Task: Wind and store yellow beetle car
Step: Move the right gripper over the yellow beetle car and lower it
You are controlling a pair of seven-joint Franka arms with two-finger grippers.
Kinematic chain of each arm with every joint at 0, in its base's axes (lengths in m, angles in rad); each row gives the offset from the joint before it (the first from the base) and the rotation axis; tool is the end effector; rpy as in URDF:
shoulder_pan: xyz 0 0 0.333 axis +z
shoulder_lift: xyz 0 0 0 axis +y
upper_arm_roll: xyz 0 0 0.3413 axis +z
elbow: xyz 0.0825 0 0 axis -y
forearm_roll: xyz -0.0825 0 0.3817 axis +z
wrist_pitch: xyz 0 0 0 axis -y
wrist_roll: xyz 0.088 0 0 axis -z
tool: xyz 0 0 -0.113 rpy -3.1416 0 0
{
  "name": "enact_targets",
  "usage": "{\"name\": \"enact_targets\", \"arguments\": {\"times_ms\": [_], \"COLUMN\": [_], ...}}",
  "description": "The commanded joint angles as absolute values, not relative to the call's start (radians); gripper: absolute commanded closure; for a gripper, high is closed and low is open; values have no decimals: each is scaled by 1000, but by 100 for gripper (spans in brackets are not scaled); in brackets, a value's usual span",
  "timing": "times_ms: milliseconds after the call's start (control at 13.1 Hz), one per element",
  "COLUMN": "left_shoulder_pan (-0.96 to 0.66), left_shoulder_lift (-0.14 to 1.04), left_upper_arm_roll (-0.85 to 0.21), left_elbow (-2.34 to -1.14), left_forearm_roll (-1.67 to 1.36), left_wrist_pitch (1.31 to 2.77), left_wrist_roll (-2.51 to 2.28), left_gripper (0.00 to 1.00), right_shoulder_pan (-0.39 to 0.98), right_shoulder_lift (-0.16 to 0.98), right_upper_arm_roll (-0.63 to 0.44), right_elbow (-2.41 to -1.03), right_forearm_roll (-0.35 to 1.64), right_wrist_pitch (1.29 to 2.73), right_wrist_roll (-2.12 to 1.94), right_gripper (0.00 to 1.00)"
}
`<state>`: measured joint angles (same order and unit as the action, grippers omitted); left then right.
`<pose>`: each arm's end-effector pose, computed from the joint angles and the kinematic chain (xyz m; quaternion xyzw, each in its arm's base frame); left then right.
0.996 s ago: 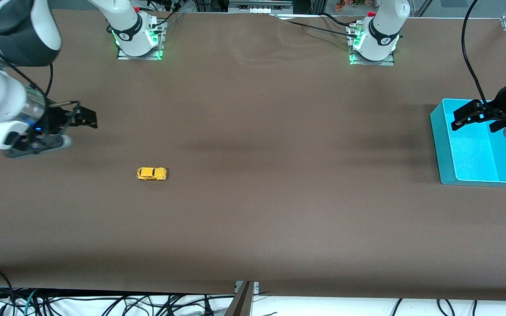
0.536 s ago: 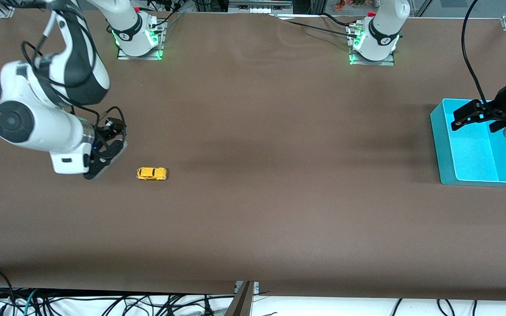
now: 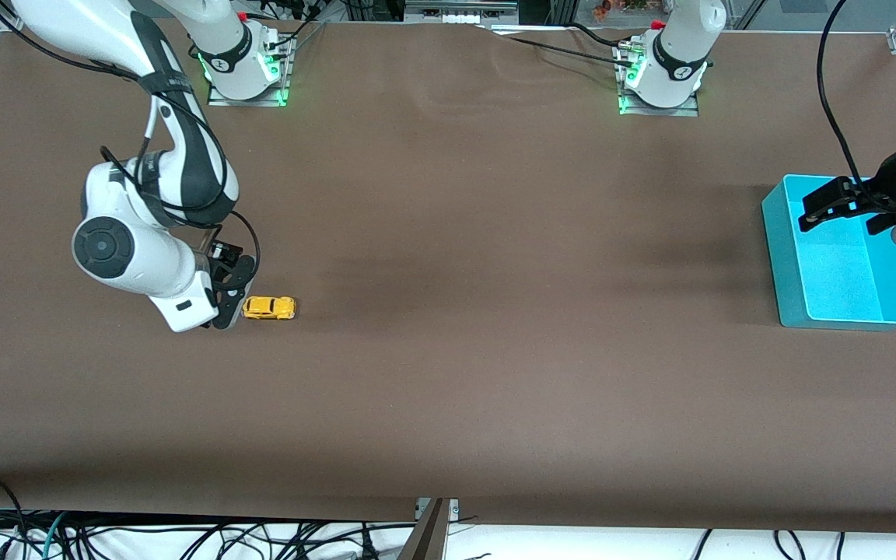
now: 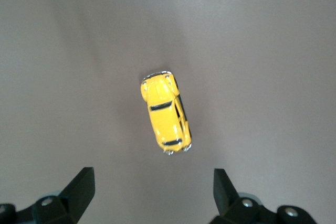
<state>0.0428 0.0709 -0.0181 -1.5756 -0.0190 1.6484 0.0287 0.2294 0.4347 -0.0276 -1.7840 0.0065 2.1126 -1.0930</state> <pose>0.5814 0.0127 0.6082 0.9999 -0.0012 0.0012 0.0101 0.6347 0.1318 0.3216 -0.7970 -0.6016 0.0491 0.0199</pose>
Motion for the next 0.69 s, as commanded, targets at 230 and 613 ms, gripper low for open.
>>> {"name": "enact_targets", "arguments": {"times_ms": [230,613], "left_shoulder_pan": [41,41], "left_shoulder_lift": [80,80], "left_upper_arm_roll": [-18,-18], "left_elbow": [-1551,-1551], "left_forearm_roll": [-20,-20], "left_wrist_pitch": [1635,1635], "left_wrist_roll": [43,43], "left_gripper": [0,0], "right_shoulder_pan": [235,235], "right_shoulder_lift": [405,431], "right_upper_arm_roll": [-15,2], "right_elbow": [-2020,-2102], "right_forearm_roll": [0,-2], "right_wrist_pitch": [2434,2617], "right_wrist_roll": [-1219,-1288], "right_gripper": [1,5]}}
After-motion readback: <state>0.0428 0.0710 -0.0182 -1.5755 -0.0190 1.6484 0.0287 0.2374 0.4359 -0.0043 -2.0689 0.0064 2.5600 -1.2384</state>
